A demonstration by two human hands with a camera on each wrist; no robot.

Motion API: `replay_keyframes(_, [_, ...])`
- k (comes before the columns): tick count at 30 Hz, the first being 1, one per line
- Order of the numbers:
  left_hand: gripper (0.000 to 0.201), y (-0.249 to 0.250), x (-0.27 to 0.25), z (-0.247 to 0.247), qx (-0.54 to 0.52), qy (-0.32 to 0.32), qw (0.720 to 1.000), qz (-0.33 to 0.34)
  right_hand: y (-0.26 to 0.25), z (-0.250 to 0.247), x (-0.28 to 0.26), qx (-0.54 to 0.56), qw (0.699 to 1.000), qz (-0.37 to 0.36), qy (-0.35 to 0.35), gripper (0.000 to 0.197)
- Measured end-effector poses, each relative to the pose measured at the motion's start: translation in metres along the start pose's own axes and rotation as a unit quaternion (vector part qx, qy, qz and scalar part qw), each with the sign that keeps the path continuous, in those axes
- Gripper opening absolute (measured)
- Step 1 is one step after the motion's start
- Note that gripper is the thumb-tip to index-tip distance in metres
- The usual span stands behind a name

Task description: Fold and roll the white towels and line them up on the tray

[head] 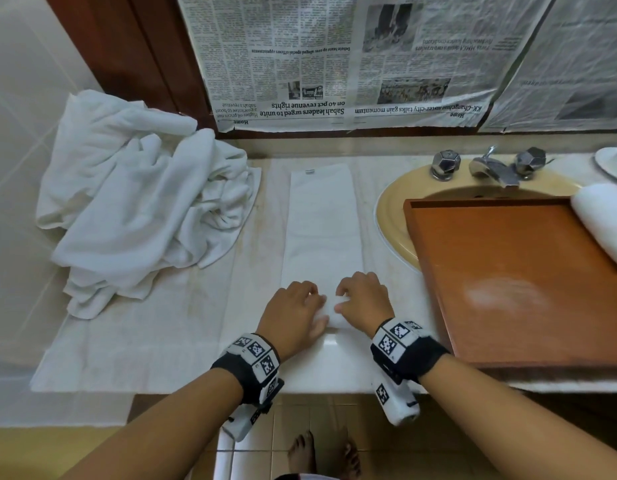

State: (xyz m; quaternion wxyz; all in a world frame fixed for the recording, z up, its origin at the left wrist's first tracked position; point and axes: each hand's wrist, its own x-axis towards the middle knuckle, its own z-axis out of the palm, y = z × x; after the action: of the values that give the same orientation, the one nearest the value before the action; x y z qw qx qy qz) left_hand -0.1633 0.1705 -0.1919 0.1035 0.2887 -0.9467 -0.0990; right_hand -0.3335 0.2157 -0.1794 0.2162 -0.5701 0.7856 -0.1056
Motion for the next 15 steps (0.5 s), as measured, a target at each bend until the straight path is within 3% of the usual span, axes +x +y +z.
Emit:
replay_keyframes(4, [0.064, -0.005, -0.006, 0.007, 0.036, -0.013, 0.999, 0.039, -0.004, 0.013, -0.023, -0.087, 0.987, -0.065, 0.115, 0.019])
replay_keyframes(6, [0.066, -0.006, -0.005, 0.008, 0.054, 0.004, 0.998, 0.039, -0.001, 0.020, -0.031, -0.110, 0.979, -0.093, 0.143, 0.030])
replay_keyframes(9, [0.060, -0.009, 0.002, 0.009, 0.075, 0.021, 0.997, 0.029, 0.011, 0.024, -0.033, -0.148, 0.972, -0.129, 0.130, 0.053])
replay_keyframes(12, [0.058, -0.016, 0.008, 0.002, 0.042, -0.033, 0.999, 0.004, 0.018, 0.018, -0.029, -0.152, 0.967, -0.166, 0.118, 0.055])
replay_keyframes(15, [0.072, -0.024, 0.016, -0.012, -0.052, -0.113, 0.990, -0.061, 0.019, 0.007, -0.022, -0.084, 0.976, -0.189, 0.061, 0.052])
